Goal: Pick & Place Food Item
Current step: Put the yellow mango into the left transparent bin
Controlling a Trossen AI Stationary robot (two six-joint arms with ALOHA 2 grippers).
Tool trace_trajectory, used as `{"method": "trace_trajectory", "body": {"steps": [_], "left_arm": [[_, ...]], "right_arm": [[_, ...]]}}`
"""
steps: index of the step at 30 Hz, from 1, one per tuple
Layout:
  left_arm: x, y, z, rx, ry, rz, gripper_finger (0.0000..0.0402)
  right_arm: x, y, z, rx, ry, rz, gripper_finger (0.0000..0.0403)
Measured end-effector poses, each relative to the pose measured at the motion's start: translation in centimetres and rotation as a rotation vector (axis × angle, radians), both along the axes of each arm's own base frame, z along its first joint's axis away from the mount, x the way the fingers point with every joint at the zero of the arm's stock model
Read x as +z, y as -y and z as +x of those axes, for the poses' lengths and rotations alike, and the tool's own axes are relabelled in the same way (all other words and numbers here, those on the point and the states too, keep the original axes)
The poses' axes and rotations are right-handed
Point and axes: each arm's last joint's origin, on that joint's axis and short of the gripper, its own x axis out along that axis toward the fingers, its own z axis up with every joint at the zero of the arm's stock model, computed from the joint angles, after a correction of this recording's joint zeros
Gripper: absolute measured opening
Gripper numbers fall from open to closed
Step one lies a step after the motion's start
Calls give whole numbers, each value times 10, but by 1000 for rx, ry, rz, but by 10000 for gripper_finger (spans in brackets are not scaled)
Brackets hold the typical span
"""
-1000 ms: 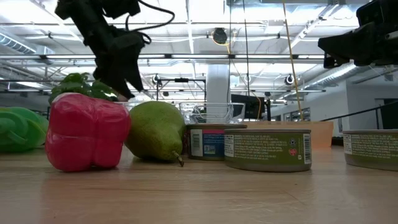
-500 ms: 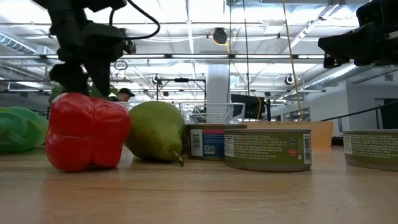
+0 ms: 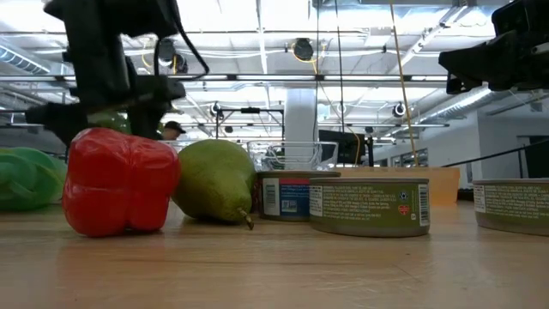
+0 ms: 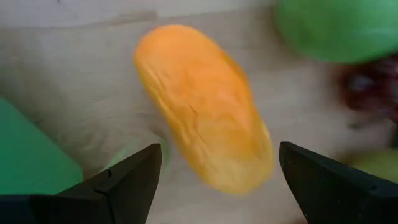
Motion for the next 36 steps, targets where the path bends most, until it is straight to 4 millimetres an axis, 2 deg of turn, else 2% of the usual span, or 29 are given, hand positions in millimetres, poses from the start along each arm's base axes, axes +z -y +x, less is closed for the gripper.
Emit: {"method": "trace_trajectory", "body": {"steps": [5, 13, 17, 28, 36], "left_arm": [[-17, -5, 8, 77, -44, -3, 337], [-36, -4, 14, 31, -120, -21, 337], [-38, 1, 15, -73, -125, -24, 337], [-38, 5, 12, -86, -149, -18, 337], [-39, 8, 11, -175, -161, -21, 337]], "right_arm": [[0, 0, 0, 0, 0, 0, 0], [0, 0, 0, 0, 0, 0, 0], [0, 0, 0, 0, 0, 0, 0], [0, 0, 0, 0, 1, 0, 0], [0, 0, 0, 0, 0, 0, 0]]}}
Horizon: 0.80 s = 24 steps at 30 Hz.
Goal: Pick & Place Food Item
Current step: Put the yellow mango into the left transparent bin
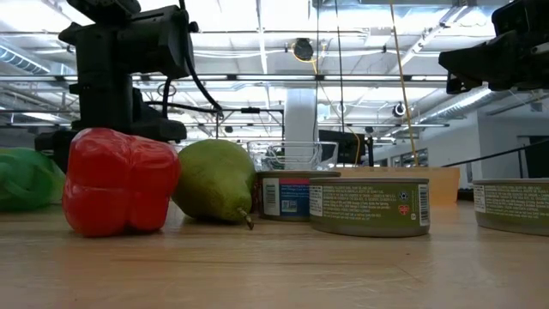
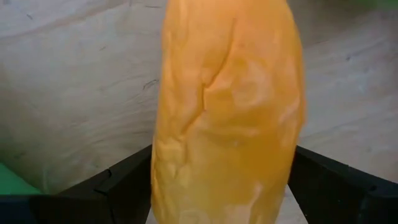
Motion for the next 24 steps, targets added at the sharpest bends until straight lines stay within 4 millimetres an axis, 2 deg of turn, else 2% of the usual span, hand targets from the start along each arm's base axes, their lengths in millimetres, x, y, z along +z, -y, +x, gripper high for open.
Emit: {"method": "trace_trajectory", "body": {"steps": [5, 13, 16, 21, 24], "left_arm": [[0, 0, -1, -36, -11, -2, 319], [0, 0, -4, -37, -45, 5, 217], [0, -1, -4, -62, -47, 10, 213], [2, -2, -7, -111, -55, 42, 243], [9, -3, -11, -118, -53, 61, 243]], "right_arm": [[0, 0, 0, 0, 0, 0, 0], [0, 0, 0, 0, 0, 0, 0], [0, 0, 0, 0, 0, 0, 0], [0, 0, 0, 0, 0, 0, 0], [0, 0, 0, 0, 0, 0, 0]]}}
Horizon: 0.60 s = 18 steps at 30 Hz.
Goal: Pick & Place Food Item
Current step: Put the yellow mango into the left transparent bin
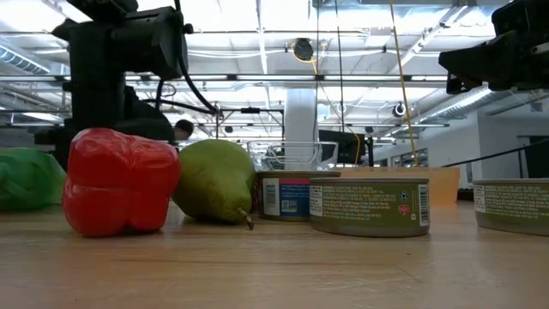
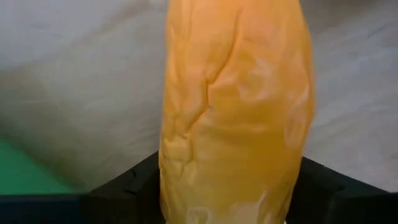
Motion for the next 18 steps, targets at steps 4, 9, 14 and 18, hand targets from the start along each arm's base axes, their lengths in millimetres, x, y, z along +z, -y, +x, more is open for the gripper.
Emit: {"method": "trace_trajectory", "body": {"steps": [4, 9, 14, 18], "left_arm": [[16, -2, -6, 1, 55, 26, 219], [37, -3, -13, -16, 156, 75, 213], [54, -4, -19, -58, 252, 176, 224], [69, -11, -24, -54, 336, 236, 224]], "right_arm": [[0, 0, 0, 0, 0, 0, 0], [0, 0, 0, 0, 1, 0, 0], [0, 0, 0, 0, 0, 0, 0], [0, 0, 0, 0, 0, 0, 0]]}}
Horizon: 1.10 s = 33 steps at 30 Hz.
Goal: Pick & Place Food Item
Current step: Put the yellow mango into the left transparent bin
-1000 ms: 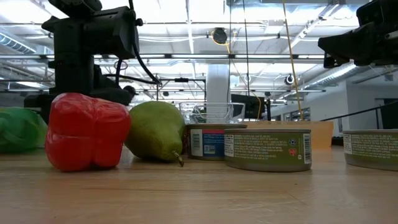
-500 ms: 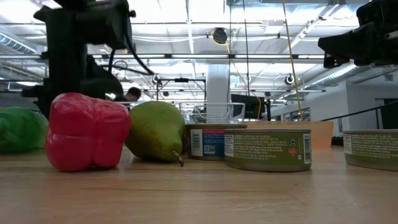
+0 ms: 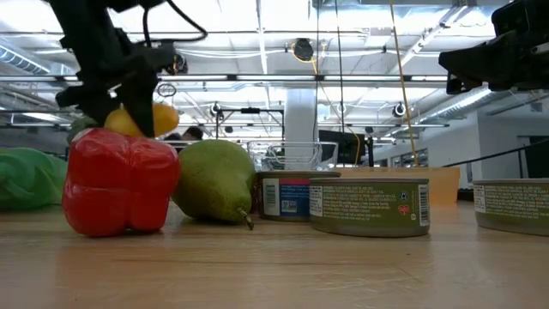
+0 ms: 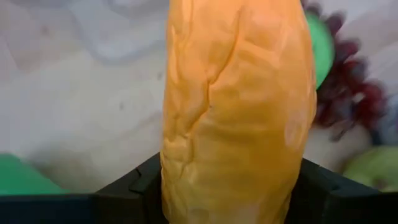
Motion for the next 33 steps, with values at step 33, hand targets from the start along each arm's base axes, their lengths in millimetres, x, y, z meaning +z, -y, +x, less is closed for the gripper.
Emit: {"method": "trace_trajectory", "body": {"steps": [33], "left_arm": [[16, -172, -2, 201, 165, 241, 223]], "right_arm": [[0, 0, 0, 0, 0, 0, 0]]}}
